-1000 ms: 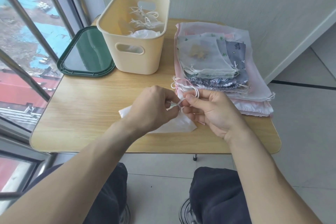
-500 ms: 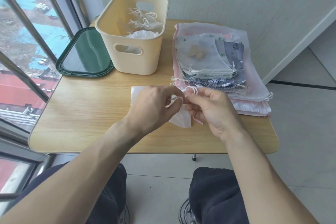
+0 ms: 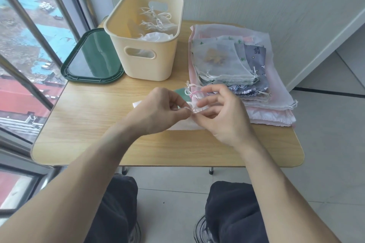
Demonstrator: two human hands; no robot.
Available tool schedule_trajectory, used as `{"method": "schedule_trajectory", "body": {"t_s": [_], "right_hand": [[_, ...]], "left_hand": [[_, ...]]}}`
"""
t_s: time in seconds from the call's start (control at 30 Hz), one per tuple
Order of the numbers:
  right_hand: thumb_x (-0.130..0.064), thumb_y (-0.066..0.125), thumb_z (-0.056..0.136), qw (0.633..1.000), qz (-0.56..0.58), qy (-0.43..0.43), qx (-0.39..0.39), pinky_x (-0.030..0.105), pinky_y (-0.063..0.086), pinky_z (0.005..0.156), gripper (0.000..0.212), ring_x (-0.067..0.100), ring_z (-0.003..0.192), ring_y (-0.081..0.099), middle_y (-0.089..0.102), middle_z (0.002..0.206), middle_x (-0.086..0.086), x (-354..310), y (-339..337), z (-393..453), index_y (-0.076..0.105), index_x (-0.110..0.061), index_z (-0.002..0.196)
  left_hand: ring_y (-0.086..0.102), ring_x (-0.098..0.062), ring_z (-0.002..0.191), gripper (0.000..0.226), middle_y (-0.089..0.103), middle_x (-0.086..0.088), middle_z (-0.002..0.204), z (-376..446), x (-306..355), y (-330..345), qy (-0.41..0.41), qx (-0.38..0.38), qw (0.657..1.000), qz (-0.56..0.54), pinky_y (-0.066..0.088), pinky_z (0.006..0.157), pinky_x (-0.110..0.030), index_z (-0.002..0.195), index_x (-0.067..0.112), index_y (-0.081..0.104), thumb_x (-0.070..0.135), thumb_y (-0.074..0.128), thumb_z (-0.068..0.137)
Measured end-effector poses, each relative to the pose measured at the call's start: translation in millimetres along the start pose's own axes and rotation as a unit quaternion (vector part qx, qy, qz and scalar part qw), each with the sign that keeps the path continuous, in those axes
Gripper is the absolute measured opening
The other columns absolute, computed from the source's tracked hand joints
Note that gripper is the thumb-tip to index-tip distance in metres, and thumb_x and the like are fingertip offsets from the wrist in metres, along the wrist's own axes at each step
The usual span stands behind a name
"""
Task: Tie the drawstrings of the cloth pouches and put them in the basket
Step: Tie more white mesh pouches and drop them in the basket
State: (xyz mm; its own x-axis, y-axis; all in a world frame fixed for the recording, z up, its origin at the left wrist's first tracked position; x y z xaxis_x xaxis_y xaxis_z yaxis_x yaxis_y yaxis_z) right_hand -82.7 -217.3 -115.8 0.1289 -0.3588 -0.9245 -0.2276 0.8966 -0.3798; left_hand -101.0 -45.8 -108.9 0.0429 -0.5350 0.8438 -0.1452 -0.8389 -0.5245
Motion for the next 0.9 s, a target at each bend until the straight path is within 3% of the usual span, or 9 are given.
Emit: {"method": "schedule_trajectory", "body": {"t_s": [0.13,0.2,0.3,0.37,0.43,0.57,0.7,0.83,0.9], "right_hand": [[-0.002,0.086,0.074,1.0,-0.022,-0.016,-0.011,0.023,0.056,0.066,0.026,0.011,0.072,0.075,0.076,0.08,0.0,4,0,3,0.067,-0.017,0.085],[-0.001,0.085,0.076,0.999,-0.023,-0.036,-0.018,0.021,0.054,0.066,0.022,0.01,0.072,0.074,0.076,0.078,0.0,4,4,3,0.07,-0.018,0.076],[-0.003,0.082,0.081,0.997,-0.038,-0.065,-0.014,0.022,0.058,0.071,0.017,0.005,0.078,0.074,0.078,0.082,-0.006,2,8,1,0.078,-0.019,0.081],[-0.004,0.076,0.085,0.994,-0.065,-0.092,-0.016,0.025,0.059,0.081,0.017,0.002,0.087,0.073,0.078,0.09,-0.01,0,9,1,0.081,-0.019,0.091],[-0.003,0.073,0.085,0.989,-0.081,-0.123,-0.01,0.025,0.056,0.09,0.02,0.001,0.101,0.069,0.077,0.1,-0.01,-3,7,0,0.082,-0.017,0.097],[-0.016,0.086,0.079,0.983,-0.09,-0.162,0.012,0.023,0.05,0.102,0.026,0.001,0.118,0.063,0.071,0.123,-0.004,-6,8,-2,0.08,-0.015,0.105],[-0.019,0.088,0.077,0.973,-0.105,-0.192,0.065,0.022,0.049,0.103,0.03,0.008,0.119,0.063,0.065,0.135,-0.001,-5,11,0,0.08,-0.014,0.105],[-0.012,0.086,0.079,0.964,-0.127,-0.216,0.09,0.031,0.054,0.096,0.016,0.013,0.112,0.067,0.074,0.117,0.001,-5,13,1,0.081,-0.01,0.095],[-0.013,0.085,0.081,0.967,-0.126,-0.204,0.083,0.029,0.053,0.097,0.008,0.009,0.112,0.067,0.075,0.113,-0.001,-6,13,0,0.081,-0.011,0.088]], "left_hand": [[0.029,-0.013,0.05,0.014,0.038,0.005,0.052,-5,0,-6,-0.002,-0.117,0.993,0.022,0.024,0.047,-0.022,0.077,0.018,0.075,0.028,0.075,0.087],[0.027,-0.013,0.049,0.02,0.035,0.004,0.053,-6,-3,-6,-0.026,-0.147,0.989,0.012,0.023,0.045,-0.021,0.082,0.009,0.076,0.027,0.074,0.088],[0.018,-0.013,0.046,0.032,0.024,0.002,0.054,-5,-9,-5,-0.091,-0.164,0.974,-0.13,0.015,0.044,-0.022,0.09,-0.016,0.063,0.015,0.067,0.092],[0.015,-0.012,0.047,0.025,0.021,0.001,0.055,-5,-10,-4,-0.113,-0.154,0.961,-0.198,0.011,0.045,-0.024,0.076,-0.006,0.059,0.011,0.063,0.094],[0.016,-0.01,0.045,0.037,0.022,0.004,0.054,-4,-11,-3,-0.125,-0.132,0.953,-0.243,0.009,0.045,-0.025,0.059,0.01,0.051,0.009,0.06,0.095],[0.015,-0.008,0.045,0.051,0.022,0.005,0.055,-4,-11,-1,-0.136,-0.111,0.943,-0.282,0.009,0.045,-0.024,0.047,0.018,0.062,0.011,0.058,0.097],[0.015,-0.009,0.046,0.044,0.022,0.005,0.056,-3,-10,0,-0.139,-0.098,0.937,-0.304,0.01,0.045,-0.024,0.054,0.017,0.067,0.013,0.059,0.097],[0.019,-0.01,0.043,0.019,0.028,0.005,0.049,-2,-10,-1,-0.134,-0.051,0.95,-0.278,0.016,0.041,-0.02,0.091,-0.004,0.067,0.013,0.061,0.096],[0.026,-0.011,0.043,0.022,0.036,0.005,0.046,-1,-11,-2,-0.116,-0.011,0.97,-0.215,0.023,0.04,-0.019,0.09,-0.002,0.071,0.018,0.063,0.096]]}}
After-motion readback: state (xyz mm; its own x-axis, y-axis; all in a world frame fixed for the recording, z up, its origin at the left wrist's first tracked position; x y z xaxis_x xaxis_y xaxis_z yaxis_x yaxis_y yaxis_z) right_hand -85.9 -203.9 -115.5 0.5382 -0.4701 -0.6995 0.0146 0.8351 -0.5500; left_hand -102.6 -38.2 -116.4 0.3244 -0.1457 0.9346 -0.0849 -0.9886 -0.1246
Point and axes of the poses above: each hand's wrist, its own z-axis towards the middle knuckle, its own y-axis out of the palm, x = y × z, the point moved 4 cm from there along z, towards the middle knuckle
